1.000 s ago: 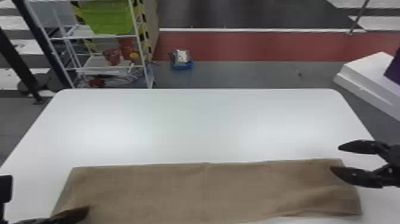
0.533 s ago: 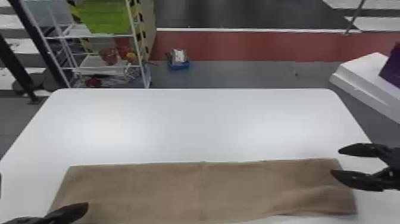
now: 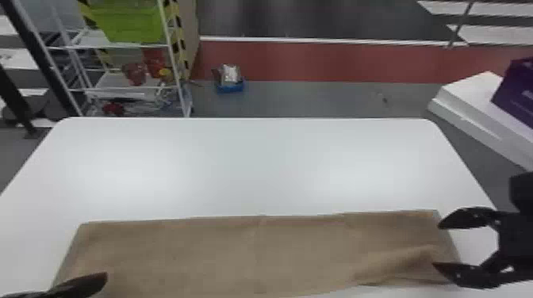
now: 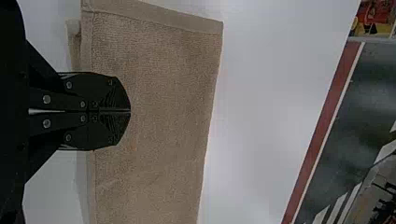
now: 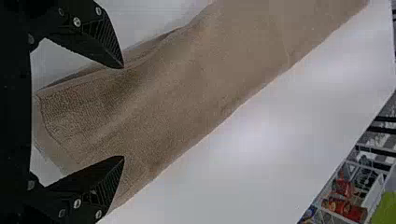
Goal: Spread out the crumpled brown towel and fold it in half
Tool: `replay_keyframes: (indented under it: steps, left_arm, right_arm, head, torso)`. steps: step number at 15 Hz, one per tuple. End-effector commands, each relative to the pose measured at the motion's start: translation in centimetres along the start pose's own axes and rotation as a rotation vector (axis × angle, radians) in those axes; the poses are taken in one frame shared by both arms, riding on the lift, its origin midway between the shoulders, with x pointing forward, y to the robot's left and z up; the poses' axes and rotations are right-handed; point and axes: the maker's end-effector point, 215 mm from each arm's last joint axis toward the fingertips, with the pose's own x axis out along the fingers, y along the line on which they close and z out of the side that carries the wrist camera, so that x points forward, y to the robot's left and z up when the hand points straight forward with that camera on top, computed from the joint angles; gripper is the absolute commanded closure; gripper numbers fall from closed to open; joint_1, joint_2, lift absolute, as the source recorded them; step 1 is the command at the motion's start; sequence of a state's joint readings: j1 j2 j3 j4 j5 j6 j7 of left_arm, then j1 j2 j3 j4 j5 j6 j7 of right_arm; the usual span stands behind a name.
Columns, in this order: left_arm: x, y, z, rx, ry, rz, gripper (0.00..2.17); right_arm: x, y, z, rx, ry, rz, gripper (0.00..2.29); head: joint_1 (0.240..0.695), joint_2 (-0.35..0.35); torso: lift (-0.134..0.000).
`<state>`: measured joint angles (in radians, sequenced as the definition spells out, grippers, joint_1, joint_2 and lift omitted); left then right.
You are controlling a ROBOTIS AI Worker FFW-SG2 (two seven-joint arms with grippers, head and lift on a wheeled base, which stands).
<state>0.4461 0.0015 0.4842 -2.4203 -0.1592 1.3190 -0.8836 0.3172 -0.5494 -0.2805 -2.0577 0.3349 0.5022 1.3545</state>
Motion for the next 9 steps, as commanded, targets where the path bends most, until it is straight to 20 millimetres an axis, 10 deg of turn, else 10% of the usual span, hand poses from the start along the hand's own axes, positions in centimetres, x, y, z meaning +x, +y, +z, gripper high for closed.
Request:
replay_keyframes:
  steps: [1,9]
  left_arm:
    - [0.1,-0.3,-0.3,-0.014,0.012,-0.002,2.11]
    - [0.6,-0.7,-0.9,-0.007,0.036,0.004,2.11]
  right_arm:
    - [0.2,1.0,-0.4,-0.1,0.062,0.021,0.28]
    - [0.7,2.8,-3.1,-0.176,0.175,0.075,0.59]
  head:
    - [0.695,-0.014]
    - [0.695,-0.025]
  torso:
    - [-0.124]
    - [-0.124]
